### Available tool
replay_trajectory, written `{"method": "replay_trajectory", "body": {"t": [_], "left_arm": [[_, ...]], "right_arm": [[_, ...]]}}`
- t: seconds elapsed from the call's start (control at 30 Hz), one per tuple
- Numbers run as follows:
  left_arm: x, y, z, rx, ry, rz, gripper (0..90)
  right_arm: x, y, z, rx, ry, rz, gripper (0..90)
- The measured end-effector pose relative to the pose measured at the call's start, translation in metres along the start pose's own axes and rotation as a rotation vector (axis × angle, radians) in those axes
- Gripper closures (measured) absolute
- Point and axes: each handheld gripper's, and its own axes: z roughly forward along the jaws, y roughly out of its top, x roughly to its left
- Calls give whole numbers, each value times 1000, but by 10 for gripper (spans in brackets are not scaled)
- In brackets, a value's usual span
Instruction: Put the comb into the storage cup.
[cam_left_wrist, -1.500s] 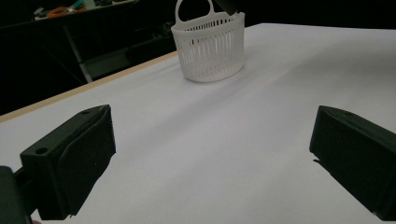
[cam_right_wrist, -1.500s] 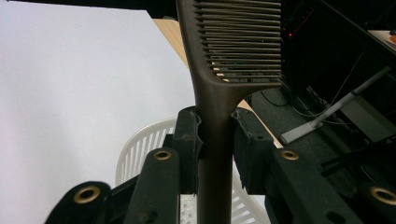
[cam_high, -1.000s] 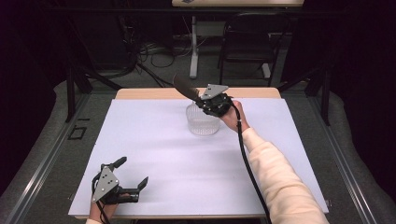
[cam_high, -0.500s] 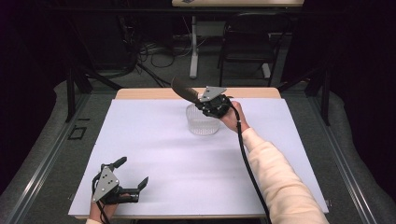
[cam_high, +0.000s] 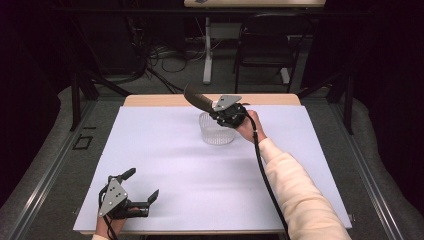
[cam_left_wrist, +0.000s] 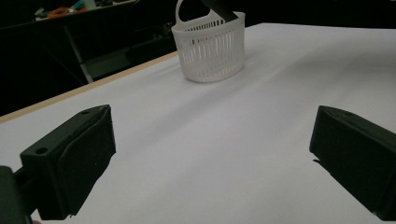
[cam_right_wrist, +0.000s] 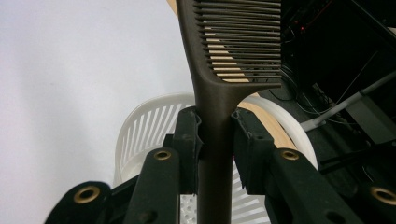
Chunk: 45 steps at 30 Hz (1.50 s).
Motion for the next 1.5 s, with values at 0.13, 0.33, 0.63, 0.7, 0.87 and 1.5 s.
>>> {"method": "replay_trajectory", "body": {"t": [0.13, 0.33, 0.63, 0.7, 0.87, 1.5], "left_arm": [[0, 0, -1, -2, 1, 0, 3], [0, 0, 0, 0, 0, 0, 3], [0, 0, 0, -2, 3, 0, 5], [0, 0, 0, 2, 3, 0, 5], [0, 0, 0, 0, 3, 0, 5], [0, 0, 0, 0, 3, 1, 5]], "right_arm": [[0, -3, 2, 2, 5, 5, 724], [2, -5, 4, 10, 8, 1, 724], [2, -9, 7, 19, 24, -2, 723], [2, -9, 8, 22, 27, -1, 722], [3, -9, 10, 23, 32, -9, 722], [4, -14, 18, 56, 62, -8, 721]]}}
